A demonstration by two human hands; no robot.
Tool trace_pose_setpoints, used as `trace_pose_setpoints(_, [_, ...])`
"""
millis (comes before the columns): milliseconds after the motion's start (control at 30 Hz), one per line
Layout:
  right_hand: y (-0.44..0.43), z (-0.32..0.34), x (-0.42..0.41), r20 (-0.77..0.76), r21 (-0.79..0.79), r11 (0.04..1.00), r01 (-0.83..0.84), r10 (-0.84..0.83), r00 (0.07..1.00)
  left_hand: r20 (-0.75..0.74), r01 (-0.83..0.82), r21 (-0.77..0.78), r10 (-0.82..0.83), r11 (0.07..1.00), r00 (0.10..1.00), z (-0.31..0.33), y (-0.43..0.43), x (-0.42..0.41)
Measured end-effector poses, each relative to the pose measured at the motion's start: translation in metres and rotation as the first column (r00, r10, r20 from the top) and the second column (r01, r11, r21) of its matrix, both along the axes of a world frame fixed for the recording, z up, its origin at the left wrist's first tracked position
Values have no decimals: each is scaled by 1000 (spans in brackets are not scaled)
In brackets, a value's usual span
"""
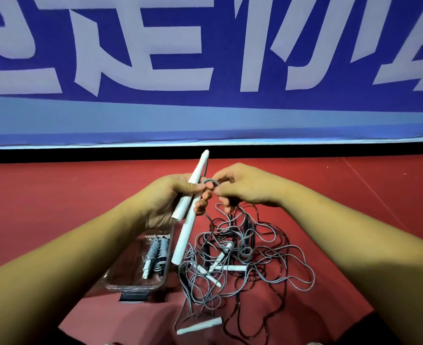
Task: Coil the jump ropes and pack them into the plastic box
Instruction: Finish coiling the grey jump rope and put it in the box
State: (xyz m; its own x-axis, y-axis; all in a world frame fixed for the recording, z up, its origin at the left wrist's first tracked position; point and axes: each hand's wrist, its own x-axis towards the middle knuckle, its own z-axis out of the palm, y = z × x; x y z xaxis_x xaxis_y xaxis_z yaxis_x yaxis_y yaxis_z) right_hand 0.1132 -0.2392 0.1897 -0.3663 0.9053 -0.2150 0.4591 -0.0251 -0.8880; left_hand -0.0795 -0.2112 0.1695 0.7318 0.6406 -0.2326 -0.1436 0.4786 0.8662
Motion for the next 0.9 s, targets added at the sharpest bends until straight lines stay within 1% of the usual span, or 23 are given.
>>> trace_pose_setpoints(67, [5,4,5,13,112,989,97,-99,995,-69,42,-5,-43,999,997,2,0,-6])
trace_pose_setpoints(100, [9,4,10,2,137,975,175,-177,984,-108,85,-14,-86,996,990,4,0,-9])
trace_pose_setpoints(167, [12,3,17,-2,133,948,290,-292,956,-145,151,-31,-154,988,977,5,-2,-14])
trace_pose_setpoints(200, [11,2,17,6,127,944,303,-307,952,-143,163,-36,-166,986,976,5,-3,-15])
trace_pose_setpoints(233, [10,2,16,-2,119,945,305,-307,952,-138,169,-37,-172,985,975,5,-4,-14])
trace_pose_setpoints(300, [10,2,14,-102,87,952,293,-284,953,-118,179,-33,-182,983,976,4,-6,-11])
trace_pose_setpoints(367, [10,5,9,-167,99,967,234,-216,962,-87,183,-27,-185,983,979,3,-7,-8])
trace_pose_setpoints(433, [8,5,5,-148,162,967,198,-175,973,-72,190,-24,-191,982,979,4,-6,-8])
trace_pose_setpoints(500, [5,5,3,-126,224,955,195,-170,977,-55,216,-17,-217,976,975,6,-7,-8])
trace_pose_setpoints(667, [4,8,7,-178,173,972,158,-127,976,-46,225,-28,-226,974,973,7,-9,-11])
trace_pose_setpoints(800, [7,13,14,-193,209,962,173,-133,972,-140,307,-66,-314,949,939,13,-8,-18])
trace_pose_setpoints(900, [6,15,16,-200,243,959,149,-100,975,-137,318,-111,-332,941,933,17,-10,-19])
